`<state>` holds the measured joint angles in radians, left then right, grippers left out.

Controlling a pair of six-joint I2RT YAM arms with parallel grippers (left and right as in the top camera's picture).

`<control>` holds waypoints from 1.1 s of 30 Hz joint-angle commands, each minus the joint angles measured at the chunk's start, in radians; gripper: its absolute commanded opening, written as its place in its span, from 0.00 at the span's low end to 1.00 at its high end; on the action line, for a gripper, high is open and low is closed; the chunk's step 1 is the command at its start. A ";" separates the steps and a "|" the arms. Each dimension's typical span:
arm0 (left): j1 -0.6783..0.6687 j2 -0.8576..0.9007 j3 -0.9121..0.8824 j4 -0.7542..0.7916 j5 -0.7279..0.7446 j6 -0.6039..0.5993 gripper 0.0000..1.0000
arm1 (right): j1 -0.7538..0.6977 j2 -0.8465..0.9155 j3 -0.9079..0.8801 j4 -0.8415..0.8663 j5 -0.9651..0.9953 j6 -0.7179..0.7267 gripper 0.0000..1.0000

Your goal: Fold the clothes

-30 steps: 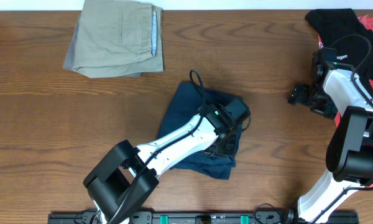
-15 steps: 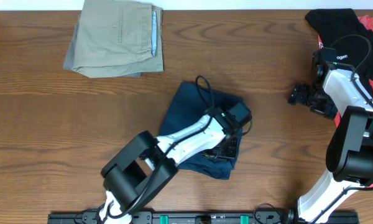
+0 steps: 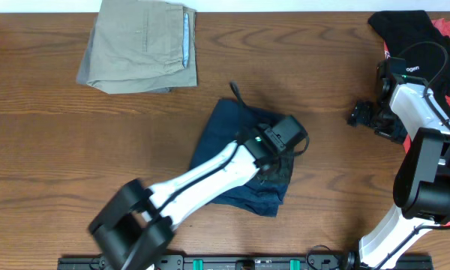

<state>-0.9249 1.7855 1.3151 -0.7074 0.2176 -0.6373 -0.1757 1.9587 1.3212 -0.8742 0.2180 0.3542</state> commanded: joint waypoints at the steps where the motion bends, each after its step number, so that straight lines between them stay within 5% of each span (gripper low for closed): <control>1: 0.024 -0.045 0.007 0.019 -0.204 0.019 0.06 | -0.006 -0.029 0.014 -0.001 0.017 -0.011 0.99; 23: 0.084 0.256 0.006 0.481 -0.192 0.105 0.06 | -0.006 -0.029 0.014 -0.001 0.017 -0.011 0.99; 33: 0.086 0.275 0.008 0.470 -0.192 0.175 0.07 | -0.006 -0.029 0.014 -0.001 0.017 -0.011 0.99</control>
<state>-0.8421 2.0682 1.3163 -0.2062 0.0261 -0.5156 -0.1757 1.9587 1.3216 -0.8742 0.2180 0.3542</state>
